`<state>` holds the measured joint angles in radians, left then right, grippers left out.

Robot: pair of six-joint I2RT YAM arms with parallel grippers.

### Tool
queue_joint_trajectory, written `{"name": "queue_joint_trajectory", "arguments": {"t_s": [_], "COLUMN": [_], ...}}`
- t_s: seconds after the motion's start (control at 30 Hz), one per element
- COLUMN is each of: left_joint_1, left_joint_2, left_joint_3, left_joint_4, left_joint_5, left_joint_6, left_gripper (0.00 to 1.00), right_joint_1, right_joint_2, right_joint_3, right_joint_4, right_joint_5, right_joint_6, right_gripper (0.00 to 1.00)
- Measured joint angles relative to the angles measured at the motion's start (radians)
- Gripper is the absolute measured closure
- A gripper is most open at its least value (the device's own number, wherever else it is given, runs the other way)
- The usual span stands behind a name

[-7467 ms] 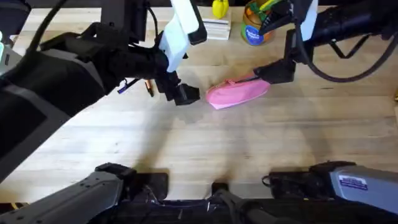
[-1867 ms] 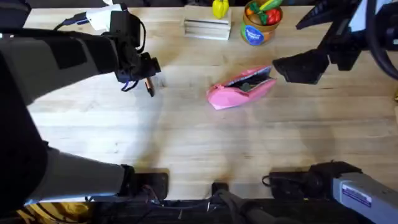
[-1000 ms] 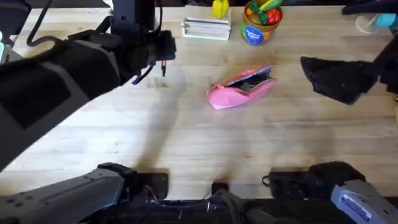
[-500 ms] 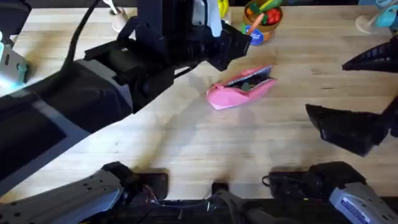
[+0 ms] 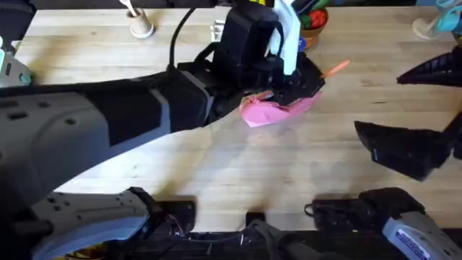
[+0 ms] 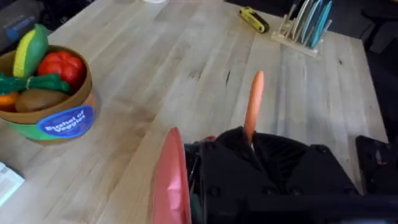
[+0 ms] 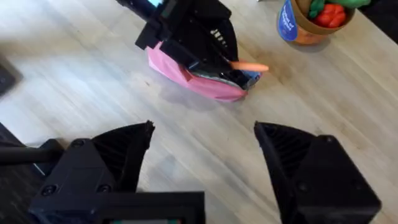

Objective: Unzip the bag, pick up the pens from the table one at a time and place them inside, then zip the bag closed.

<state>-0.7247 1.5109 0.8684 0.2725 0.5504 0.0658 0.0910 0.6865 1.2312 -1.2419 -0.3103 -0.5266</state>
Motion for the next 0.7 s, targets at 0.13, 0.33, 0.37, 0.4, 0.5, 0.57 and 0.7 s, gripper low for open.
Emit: {"name": "queue_joint_trajectory", "arguments": {"t_s": [0.13,0.33,0.37,0.4,0.5,0.57,0.7], "left_joint_1": [-0.004,-0.004,-0.004,-0.004,-0.004,-0.004,-0.008], "left_joint_2": [0.055,0.088,0.092,0.095,0.098,0.098,0.097], "left_joint_3": [0.0,0.0,0.0,0.0,0.0,0.0,0.005], "left_joint_4": [0.023,-0.059,-0.082,-0.104,-0.221,-0.262,-0.29], "left_joint_5": [-0.026,-0.079,-0.092,-0.108,-0.24,-0.285,-0.32], "left_joint_6": [0.006,0.008,0.008,0.009,0.032,0.043,0.054], "left_gripper": [0.958,0.958,0.958,0.958,0.958,0.958,0.958], "right_joint_1": [0.0,0.0,0.0,0.0,0.0,0.0,0.0], "right_joint_2": [0.0,0.0,0.0,0.0,0.0,0.0,0.0], "right_joint_3": [0.0,0.0,0.0,0.0,0.0,0.0,0.0], "right_joint_4": [0.0,0.0,0.0,0.0,0.0,0.0,0.007], "right_joint_5": [0.0,0.0,0.0,0.0,0.0,0.0,0.0], "right_joint_6": [0.0,0.003,0.005,0.007,0.011,0.011,0.011], "right_gripper": [0.008,0.008,0.008,0.008,0.008,0.008,0.008]}}
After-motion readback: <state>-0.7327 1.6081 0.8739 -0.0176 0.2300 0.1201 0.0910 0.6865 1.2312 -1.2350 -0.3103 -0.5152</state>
